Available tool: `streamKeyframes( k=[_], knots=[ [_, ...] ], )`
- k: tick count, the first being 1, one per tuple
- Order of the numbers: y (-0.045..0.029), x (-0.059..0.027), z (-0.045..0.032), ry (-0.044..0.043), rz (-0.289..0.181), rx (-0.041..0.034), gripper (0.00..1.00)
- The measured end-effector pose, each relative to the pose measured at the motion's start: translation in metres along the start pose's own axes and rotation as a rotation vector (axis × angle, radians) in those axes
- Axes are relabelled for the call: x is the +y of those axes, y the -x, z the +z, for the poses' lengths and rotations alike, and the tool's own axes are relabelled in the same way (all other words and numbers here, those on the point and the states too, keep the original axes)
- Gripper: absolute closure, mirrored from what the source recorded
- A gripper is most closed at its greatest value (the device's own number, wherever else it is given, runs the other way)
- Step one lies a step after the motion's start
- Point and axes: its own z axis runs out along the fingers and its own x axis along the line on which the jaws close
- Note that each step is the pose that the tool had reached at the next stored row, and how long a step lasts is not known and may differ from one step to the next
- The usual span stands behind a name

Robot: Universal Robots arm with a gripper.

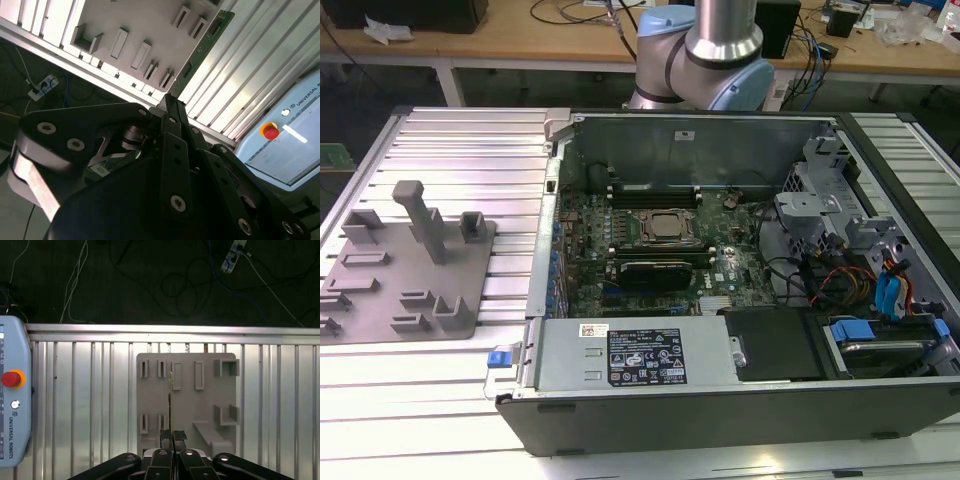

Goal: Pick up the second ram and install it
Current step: 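Pick up the second ram and move it above second insertion slot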

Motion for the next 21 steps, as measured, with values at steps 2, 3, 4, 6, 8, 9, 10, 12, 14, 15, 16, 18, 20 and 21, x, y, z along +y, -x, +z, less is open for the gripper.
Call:
streamKeyframes(
  k=[2,3,4,6,8,9,10,12,14,15,16,18,20,21],
  knots=[
    [0.0,-0.0032,-0.0001,0.0,0.0,0.0,0.91],
    [-0.0001,-0.006,-0.0002,0.0,0.0,0.0,0.91],
    [-0.0001,-0.0077,-0.0003,0.0001,0.0,0.0,0.91],
    [-0.0002,-0.013,-0.0005,0.0001,0.0,0.0001,0.91],
    [-0.0003,-0.0194,-0.0006,0.0,0.0,0.0,0.91],
    [-0.0003,-0.0225,-0.0007,0.0,0.0,0.0,0.91],
    [-0.0004,-0.0242,-0.0008,0.0001,0.0,0.0,0.91],
    [-0.0004,-0.0303,-0.001,0.0002,0.0,0.0001,0.91],
    [-0.0005,-0.0363,-0.0011,0.0,0.0,0.0,0.91],
    [-0.0006,-0.0427,-0.0014,0.0001,0.0,0.0,0.91],
    [-0.0007,-0.0471,-0.0015,0.0001,0.0,0.0,0.91],
    [-0.0008,-0.0616,-0.0018,0.0001,0.0,0.0,0.91],
    [-0.001,-0.0731,-0.0018,0.0,0.0,0.0,0.91],
    [-0.0011,-0.0771,-0.0019,0.0,0.0,0.0,0.91]
  ],
)
